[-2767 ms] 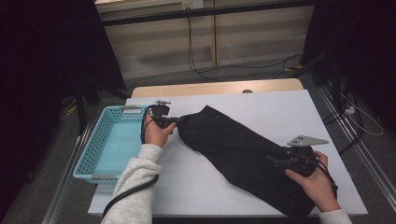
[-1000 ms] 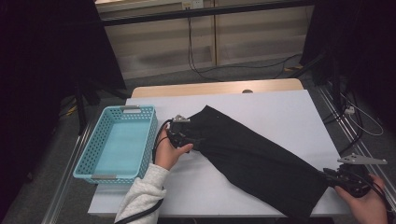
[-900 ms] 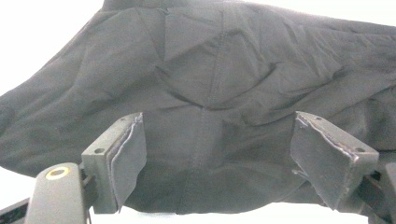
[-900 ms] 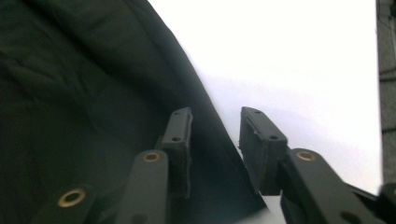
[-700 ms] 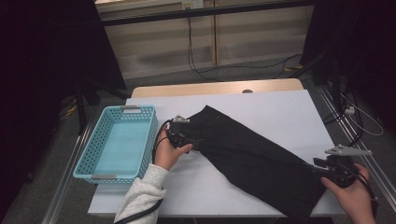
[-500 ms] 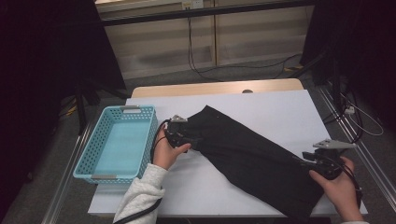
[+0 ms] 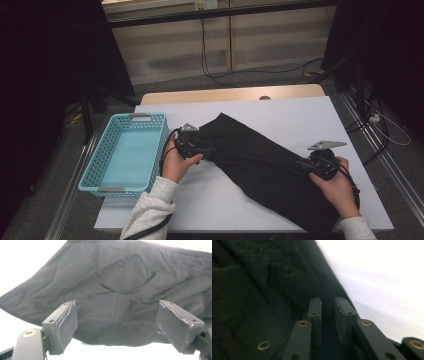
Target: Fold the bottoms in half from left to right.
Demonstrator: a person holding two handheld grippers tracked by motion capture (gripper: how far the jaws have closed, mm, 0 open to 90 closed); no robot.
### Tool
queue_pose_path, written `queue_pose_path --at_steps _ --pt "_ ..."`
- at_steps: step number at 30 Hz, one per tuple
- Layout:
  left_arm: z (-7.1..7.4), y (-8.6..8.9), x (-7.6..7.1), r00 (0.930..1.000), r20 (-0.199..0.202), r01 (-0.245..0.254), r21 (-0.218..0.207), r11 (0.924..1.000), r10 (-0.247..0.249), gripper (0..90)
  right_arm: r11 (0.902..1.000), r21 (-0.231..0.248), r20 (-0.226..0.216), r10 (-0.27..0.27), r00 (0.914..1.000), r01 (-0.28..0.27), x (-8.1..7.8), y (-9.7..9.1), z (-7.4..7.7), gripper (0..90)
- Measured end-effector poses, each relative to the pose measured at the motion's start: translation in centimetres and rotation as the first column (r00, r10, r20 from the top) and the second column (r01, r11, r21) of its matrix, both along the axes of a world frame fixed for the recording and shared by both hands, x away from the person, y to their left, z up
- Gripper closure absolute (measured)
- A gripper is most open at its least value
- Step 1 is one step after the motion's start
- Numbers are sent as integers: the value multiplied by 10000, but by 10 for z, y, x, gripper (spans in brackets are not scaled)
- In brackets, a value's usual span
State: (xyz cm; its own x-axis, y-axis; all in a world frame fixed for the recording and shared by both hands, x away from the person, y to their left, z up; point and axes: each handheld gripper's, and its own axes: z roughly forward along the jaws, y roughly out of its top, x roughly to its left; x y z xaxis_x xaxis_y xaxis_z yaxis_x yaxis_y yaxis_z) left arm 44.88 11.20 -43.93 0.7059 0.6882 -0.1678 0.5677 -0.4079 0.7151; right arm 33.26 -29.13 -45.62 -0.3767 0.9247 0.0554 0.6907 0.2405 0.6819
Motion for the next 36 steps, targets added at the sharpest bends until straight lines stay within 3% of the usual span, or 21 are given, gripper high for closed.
queue_pose_path --at_steps 3,7,10,15,17,19,23,26,30,36 --pt "-1 2 1 9999 -30 -99 70 9999 99 181 9993 359 66 -75 10000 72 3 0 -3 885" --pt "0 2 1 9999 -43 -98 45 9999 98 181 9993 374 -44 -34 10000 36 7 -1 -2 900" --pt "-1 0 2 9999 -52 -85 71 9999 85 181 9995 263 60 -156 9999 154 7 -4 0 900" --pt "-2 -2 1 10000 -28 -48 115 9999 49 182 9972 533 347 -544 9979 526 6 -18 4 900" --pt "-4 -2 0 10000 9 -20 151 9999 19 181 9987 254 278 -457 9986 450 8 -18 0 900" --pt "-3 0 -1 9999 -128 37 183 9998 -35 181 9985 173 184 -526 9984 523 10 -15 -2 879" --pt "0 5 -3 9999 21 -140 100 9999 139 181 9988 -268 430 -387 9983 399 14 -8 2 762" --pt "1 9 -6 10000 -3 -98 143 9999 98 181 9993 -42 713 -368 9968 372 19 -3 8 724" --pt "0 10 -9 9999 89 -107 198 9997 105 181 9998 134 874 117 9961 -129 34 13 8 714" --pt "0 15 -11 9998 37 -214 113 9997 213 180 9972 47 706 739 9948 -744 58 36 3 717"
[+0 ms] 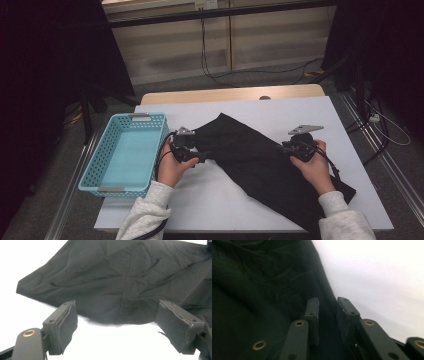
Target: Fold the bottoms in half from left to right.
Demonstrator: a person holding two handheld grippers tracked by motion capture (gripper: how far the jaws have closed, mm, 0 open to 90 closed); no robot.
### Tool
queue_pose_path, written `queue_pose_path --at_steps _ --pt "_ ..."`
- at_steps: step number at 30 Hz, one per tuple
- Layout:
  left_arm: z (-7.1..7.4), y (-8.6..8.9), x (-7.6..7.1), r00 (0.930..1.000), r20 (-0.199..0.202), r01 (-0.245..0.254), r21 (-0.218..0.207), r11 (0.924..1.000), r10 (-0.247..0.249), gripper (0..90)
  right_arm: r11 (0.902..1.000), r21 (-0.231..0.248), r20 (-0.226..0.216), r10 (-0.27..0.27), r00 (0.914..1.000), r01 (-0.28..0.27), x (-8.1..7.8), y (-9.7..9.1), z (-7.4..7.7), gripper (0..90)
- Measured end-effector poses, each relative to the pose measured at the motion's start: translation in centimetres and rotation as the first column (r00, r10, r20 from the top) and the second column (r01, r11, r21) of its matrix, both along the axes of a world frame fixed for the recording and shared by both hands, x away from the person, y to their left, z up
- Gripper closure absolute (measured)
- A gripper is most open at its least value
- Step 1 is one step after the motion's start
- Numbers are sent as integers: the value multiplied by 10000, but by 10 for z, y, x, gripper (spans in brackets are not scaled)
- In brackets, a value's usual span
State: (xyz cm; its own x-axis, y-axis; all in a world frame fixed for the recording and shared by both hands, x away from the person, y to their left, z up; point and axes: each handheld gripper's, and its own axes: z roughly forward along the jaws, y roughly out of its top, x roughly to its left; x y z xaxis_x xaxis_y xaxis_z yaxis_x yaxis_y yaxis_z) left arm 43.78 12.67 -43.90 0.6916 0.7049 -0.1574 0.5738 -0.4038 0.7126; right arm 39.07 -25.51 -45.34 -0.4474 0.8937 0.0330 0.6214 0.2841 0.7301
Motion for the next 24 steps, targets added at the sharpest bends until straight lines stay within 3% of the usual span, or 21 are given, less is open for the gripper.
queue_pose_path --at_steps 7,11,15,20,24 --pt "-1 2 -1 10000 1 -15 7 10000 15 181 9992 -181 -295 345 9990 -350 8 8 -7 783" --pt "-2 3 0 10000 -94 35 53 10000 -34 180 9989 -146 -366 442 9983 -448 7 13 -6 890" --pt "0 2 -1 10000 -47 18 1 10000 -18 180 9988 -147 -500 462 9977 -470 8 13 -4 900" --pt "-1 3 0 10000 -8 -66 -41 10000 66 181 9991 305 -311 -297 9991 307 8 -5 0 900" --pt "-2 5 2 9999 -69 -89 -35 10000 88 180 9969 71 -349 -782 9963 785 5 -12 -4 899"
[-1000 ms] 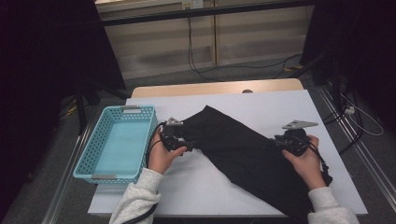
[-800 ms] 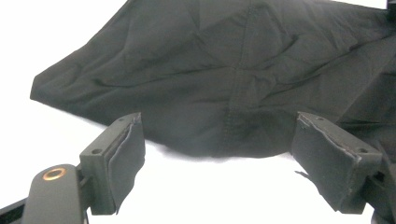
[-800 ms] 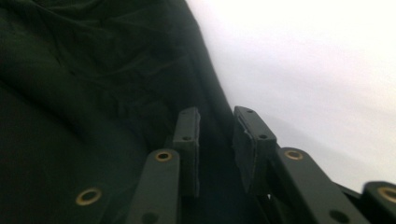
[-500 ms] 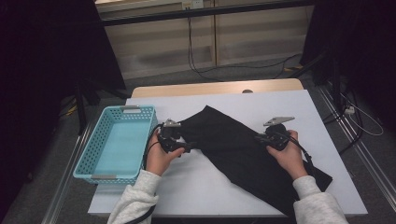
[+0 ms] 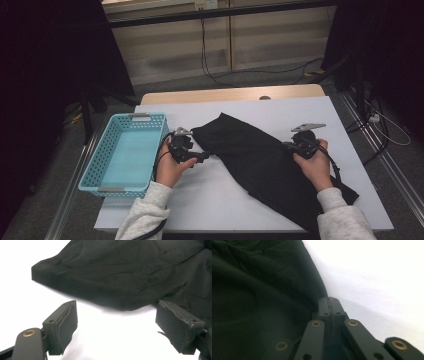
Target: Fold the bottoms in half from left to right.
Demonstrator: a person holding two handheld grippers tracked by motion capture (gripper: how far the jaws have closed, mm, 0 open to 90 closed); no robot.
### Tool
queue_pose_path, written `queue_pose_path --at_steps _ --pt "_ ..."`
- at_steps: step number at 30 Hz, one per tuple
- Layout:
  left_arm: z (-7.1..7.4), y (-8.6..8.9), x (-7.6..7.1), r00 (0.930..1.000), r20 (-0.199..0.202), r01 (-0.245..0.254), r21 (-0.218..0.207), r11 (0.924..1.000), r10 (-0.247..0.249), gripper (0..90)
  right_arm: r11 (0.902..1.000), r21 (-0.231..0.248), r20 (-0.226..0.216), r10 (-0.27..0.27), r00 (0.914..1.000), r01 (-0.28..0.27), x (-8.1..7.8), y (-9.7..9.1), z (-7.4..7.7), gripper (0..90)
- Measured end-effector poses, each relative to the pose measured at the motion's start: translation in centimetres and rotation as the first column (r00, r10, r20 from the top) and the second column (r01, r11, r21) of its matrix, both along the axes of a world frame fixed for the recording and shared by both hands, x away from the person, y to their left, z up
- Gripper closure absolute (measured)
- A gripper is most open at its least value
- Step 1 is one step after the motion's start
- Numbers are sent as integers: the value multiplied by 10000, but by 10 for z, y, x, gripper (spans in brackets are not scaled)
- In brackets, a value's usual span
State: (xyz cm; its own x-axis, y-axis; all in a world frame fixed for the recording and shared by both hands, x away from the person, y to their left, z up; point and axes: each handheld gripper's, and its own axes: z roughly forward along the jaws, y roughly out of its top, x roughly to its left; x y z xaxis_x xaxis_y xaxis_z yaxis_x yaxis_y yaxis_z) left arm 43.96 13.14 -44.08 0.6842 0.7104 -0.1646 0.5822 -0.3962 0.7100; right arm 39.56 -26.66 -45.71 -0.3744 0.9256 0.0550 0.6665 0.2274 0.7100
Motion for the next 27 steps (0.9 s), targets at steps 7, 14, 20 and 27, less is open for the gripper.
queue_pose_path --at_steps 7,14,20,27 --pt "0 1 2 9999 -9 -172 -75 9998 172 180 9997 -163 21 168 9999 -168 -2 6 -2 870" --pt "-2 2 5 9989 -163 -445 -138 9989 443 188 9999 -107 275 35 9996 -32 -8 -1 3 700" --pt "-13 -2 10 9955 -455 -841 -205 9962 831 224 9998 42 469 208 9987 -210 -28 -2 11 542" --pt "-19 -10 23 9907 -560 -1267 -394 9912 1244 260 9980 221 840 569 9948 -590 -56 0 17 501"
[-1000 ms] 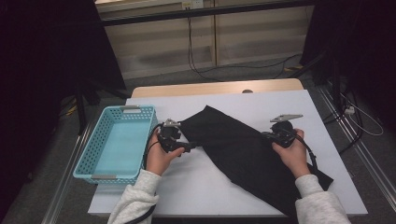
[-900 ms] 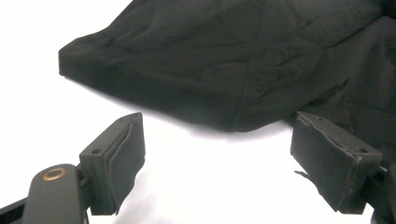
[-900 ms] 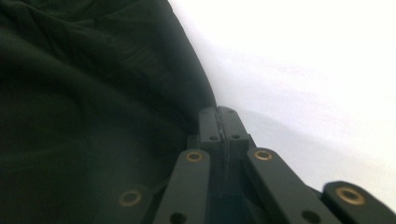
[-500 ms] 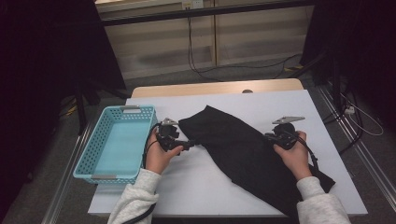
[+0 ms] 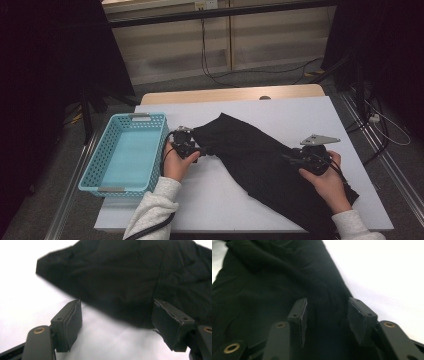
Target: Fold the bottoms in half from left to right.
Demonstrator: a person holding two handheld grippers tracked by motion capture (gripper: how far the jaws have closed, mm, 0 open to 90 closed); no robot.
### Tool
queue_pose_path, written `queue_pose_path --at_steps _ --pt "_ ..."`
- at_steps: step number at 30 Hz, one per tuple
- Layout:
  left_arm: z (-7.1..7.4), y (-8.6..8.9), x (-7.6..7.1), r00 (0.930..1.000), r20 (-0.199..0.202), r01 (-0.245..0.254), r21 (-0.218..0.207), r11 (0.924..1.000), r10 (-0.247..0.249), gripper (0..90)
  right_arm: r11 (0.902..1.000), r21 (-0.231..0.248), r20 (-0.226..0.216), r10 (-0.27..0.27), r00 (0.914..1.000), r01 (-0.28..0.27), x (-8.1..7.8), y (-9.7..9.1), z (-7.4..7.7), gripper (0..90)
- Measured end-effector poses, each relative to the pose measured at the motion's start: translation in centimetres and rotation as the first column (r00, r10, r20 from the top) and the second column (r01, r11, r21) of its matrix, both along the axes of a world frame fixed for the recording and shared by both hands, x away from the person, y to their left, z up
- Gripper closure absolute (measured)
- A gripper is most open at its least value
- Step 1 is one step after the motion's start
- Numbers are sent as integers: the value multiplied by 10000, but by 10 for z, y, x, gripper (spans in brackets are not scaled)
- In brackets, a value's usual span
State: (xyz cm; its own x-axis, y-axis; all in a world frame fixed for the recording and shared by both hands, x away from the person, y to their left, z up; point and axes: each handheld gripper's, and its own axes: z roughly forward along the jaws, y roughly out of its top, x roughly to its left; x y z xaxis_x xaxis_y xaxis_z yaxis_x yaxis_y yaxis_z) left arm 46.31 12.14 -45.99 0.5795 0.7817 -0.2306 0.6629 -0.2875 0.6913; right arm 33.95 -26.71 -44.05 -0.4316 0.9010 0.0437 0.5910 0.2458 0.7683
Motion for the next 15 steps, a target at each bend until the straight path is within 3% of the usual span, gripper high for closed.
queue_pose_path --at_steps 2,7,11,15 --pt "2 -3 4 9999 31 -106 -113 9999 106 282 10000 71 67 19 10000 -20 -6 0 2 495" --pt "0 -6 14 9991 96 -426 293 9987 424 299 9999 64 -48 143 9999 -143 -15 0 -1 491" --pt "-1 -5 20 9972 391 -653 509 9966 633 289 9998 47 -126 195 9997 -194 -19 1 -5 491" --pt "-1 -2 25 9962 338 -819 454 9956 804 271 9998 71 -61 204 9998 -204 -22 1 -5 486"
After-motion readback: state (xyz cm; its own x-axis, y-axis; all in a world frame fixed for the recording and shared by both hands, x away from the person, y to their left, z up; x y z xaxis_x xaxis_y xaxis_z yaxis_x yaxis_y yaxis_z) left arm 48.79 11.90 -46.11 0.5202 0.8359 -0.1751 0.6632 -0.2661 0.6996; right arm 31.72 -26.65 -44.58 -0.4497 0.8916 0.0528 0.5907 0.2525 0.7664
